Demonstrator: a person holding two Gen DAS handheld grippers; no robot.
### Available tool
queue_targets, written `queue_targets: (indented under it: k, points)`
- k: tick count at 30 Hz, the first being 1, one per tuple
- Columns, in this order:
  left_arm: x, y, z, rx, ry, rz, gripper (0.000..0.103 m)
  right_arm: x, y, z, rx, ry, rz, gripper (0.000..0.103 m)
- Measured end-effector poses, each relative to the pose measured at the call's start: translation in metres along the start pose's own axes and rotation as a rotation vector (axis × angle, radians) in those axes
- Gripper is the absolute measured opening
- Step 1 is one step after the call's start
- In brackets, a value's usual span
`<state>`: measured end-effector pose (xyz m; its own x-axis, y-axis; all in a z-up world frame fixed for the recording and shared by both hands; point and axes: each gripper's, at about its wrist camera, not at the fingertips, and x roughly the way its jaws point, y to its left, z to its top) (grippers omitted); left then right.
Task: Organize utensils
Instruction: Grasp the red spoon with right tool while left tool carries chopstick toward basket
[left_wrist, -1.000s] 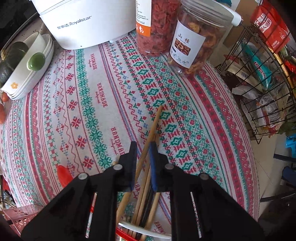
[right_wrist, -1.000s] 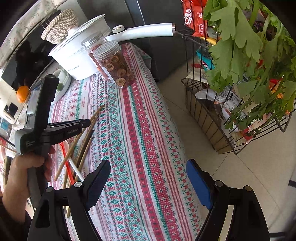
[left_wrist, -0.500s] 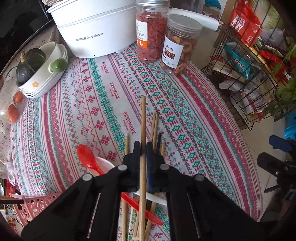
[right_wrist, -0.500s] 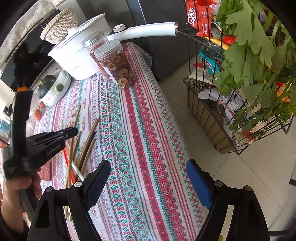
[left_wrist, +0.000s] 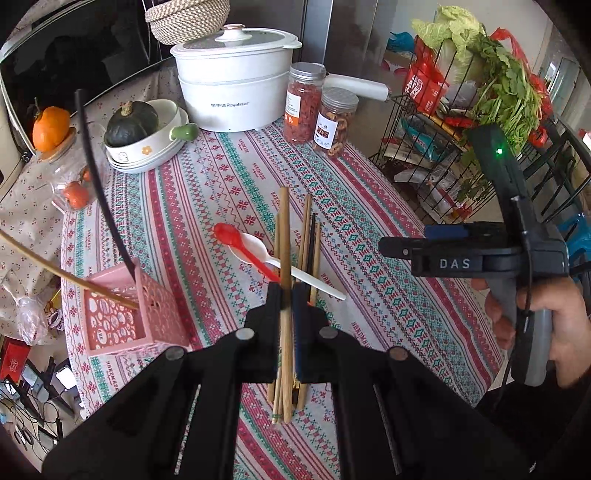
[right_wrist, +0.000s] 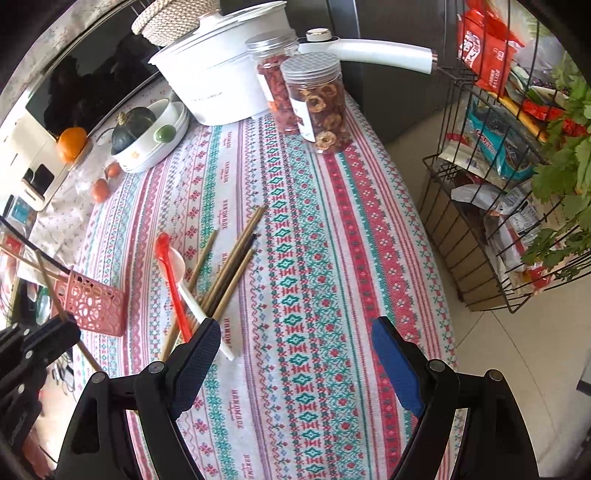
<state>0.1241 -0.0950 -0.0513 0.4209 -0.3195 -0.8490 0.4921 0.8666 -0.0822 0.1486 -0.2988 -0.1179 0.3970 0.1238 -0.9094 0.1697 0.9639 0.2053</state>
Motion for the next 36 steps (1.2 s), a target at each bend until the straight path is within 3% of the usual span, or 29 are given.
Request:
queue_targets:
  k: [10,13,17,19,21,36]
  points:
    - [-0.061,0.054,-0.049,-0.134,-0.183,-0.002,0.007,0.029,0.042,0.001,-0.025,0.037,0.082,0.084]
    - [-0.072,0.077,-0.059,-0.211,-0.222,0.004,0.007,0.035,0.060,0.005,-0.053,0.018,0.100,0.073]
    - [-0.088,0.097,-0.064,-0.263,-0.265,-0.010,0.007,0.046,0.084,0.018,-0.079,0.019,0.180,0.047]
    - [-0.094,0.103,-0.067,-0.269,-0.280,-0.002,0.007,0.053,0.097,0.026,-0.088,0.019,0.207,0.043]
    - [-0.099,0.110,-0.069,-0.282,-0.292,0.004,0.007,0.061,0.110,0.033,-0.117,0.008,0.198,0.039]
    - [-0.113,0.140,-0.076,-0.352,-0.327,0.006,0.007,0.131,0.174,0.066,-0.333,0.016,0.037,0.039]
